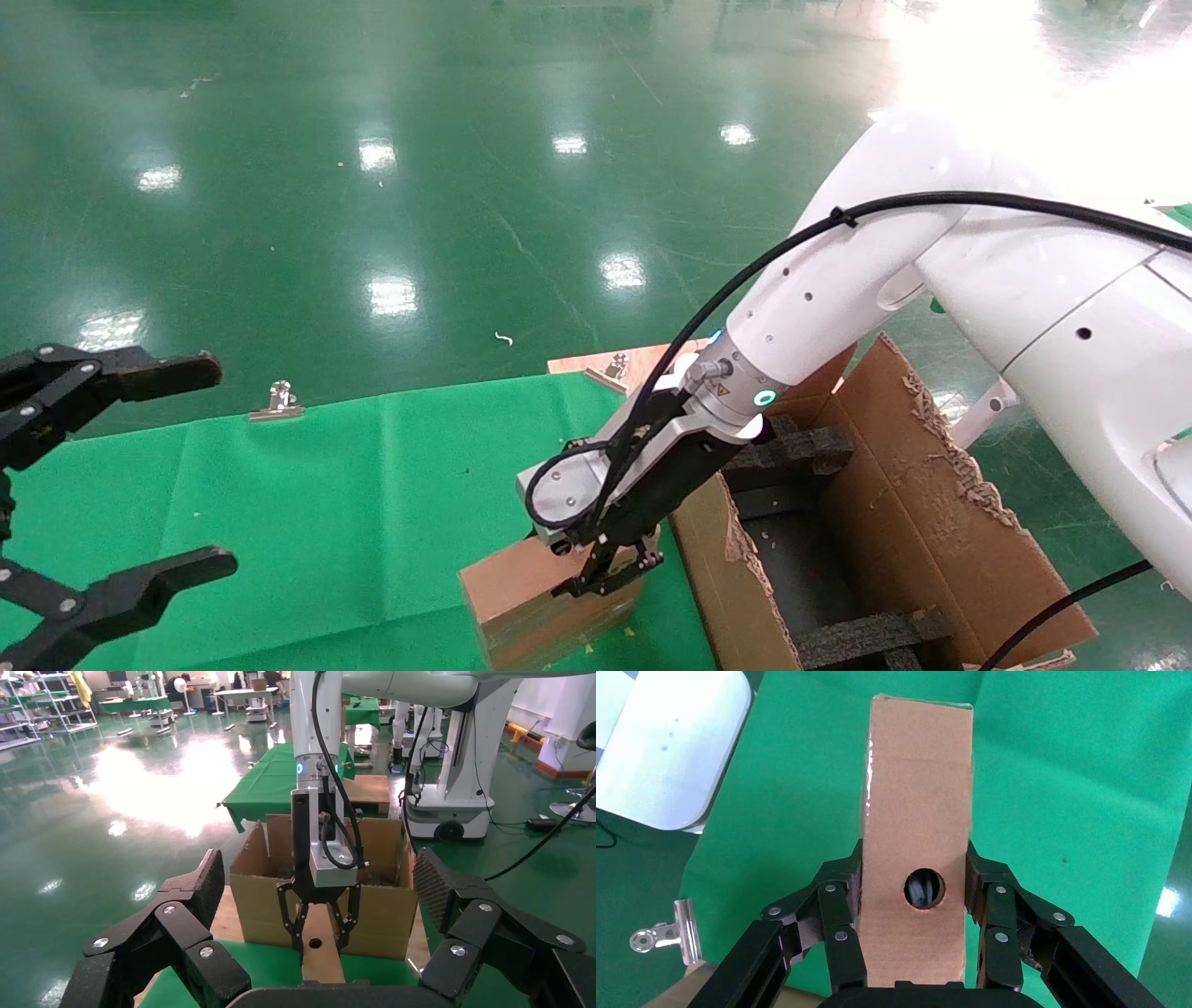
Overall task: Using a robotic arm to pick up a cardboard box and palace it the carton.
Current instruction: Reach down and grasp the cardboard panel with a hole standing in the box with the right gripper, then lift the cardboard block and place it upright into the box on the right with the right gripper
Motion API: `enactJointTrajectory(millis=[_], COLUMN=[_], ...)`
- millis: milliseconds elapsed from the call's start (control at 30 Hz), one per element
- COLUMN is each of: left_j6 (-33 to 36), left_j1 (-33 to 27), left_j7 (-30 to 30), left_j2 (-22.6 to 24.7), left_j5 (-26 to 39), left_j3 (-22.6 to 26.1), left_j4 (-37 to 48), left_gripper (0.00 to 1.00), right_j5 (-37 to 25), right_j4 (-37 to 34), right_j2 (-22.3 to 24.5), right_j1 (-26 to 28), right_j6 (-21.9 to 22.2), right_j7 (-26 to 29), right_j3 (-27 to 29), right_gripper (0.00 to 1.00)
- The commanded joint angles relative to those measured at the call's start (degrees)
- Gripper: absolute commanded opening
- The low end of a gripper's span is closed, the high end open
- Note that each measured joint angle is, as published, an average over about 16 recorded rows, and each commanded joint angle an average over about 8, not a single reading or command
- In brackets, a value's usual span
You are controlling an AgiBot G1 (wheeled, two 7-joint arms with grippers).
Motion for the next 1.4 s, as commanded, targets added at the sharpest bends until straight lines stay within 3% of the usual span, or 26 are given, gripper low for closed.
enactJointTrajectory(millis=[33,267,567,833,1133,1400], left_j6=[0.0,0.0,0.0,0.0,0.0,0.0], left_j1=[0.0,0.0,0.0,0.0,0.0,0.0], left_j7=[0.0,0.0,0.0,0.0,0.0,0.01], left_j2=[0.0,0.0,0.0,0.0,0.0,0.0], left_j5=[0.0,0.0,0.0,0.0,-0.01,-0.01], left_j3=[0.0,0.0,0.0,0.01,0.01,0.01], left_j4=[0.0,0.0,0.0,0.01,0.01,0.01], left_gripper=[1.0,1.0,1.0,1.0,1.0,1.0], right_j5=[-0.02,1.94,9.36,13.5,15.73,15.57], right_j4=[0.01,-0.05,-0.27,-0.75,-2.12,-4.35], right_j2=[-0.04,1.92,7.94,10.37,12.58,20.62], right_j1=[-0.06,2.87,16.06,25.55,30.2,34.18], right_j6=[0.01,-0.52,-1.38,-1.13,-0.87,-1.29], right_j7=[0.01,0.14,1.22,1.44,0.38,-1.56], right_j3=[-0.02,0.45,-1.85,-5.95,-10.23,-15.07], right_gripper=[0.0,0.0,0.0,0.0,0.0,0.0])
